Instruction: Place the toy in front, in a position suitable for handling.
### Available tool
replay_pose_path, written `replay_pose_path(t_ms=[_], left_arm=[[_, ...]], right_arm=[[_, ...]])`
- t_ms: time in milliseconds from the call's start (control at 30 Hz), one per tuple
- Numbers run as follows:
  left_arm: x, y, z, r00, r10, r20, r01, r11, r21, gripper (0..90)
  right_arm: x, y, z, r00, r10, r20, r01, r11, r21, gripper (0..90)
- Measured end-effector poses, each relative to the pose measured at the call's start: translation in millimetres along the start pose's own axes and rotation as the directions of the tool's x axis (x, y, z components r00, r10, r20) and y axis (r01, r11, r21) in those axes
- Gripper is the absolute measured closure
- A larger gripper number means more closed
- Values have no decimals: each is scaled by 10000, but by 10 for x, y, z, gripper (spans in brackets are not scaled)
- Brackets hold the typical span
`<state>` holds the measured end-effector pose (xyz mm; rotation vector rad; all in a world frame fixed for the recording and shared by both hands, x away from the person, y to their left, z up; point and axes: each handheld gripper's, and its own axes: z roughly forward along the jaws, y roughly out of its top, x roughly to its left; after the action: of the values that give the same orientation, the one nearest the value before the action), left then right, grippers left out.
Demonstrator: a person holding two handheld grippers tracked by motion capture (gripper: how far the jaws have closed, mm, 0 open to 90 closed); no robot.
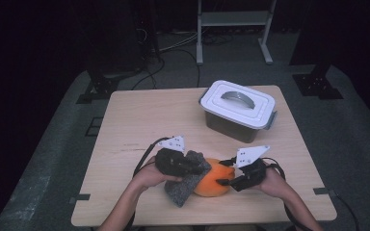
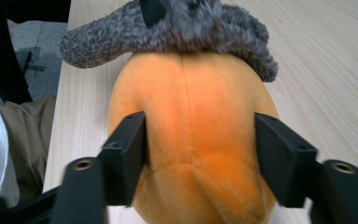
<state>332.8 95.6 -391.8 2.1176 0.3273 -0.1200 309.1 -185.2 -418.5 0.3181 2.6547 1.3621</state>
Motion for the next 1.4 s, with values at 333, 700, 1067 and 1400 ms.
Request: replay_pose_path(t_ms=[333,700,1067,1400], left_arm=[[81,-148,-82,9991,-374,-198,373,9993,-70,749],[-15,122,50,9998,138,172,-137,9999,-68,749],[-14,197,153,9990,432,108,-433,9990,133,749],[63,11,0,9995,-73,-301,69,9999,-118,743]], right_arm=[[-74,-149,-65,9995,76,-298,-79,9999,-101,439],[10,-91,11,9999,-146,-82,145,9998,-148,440],[-65,-161,-73,9994,-277,-209,277,9996,5,478],[-178,-273,-176,9993,147,-330,-148,9999,-27,477]])
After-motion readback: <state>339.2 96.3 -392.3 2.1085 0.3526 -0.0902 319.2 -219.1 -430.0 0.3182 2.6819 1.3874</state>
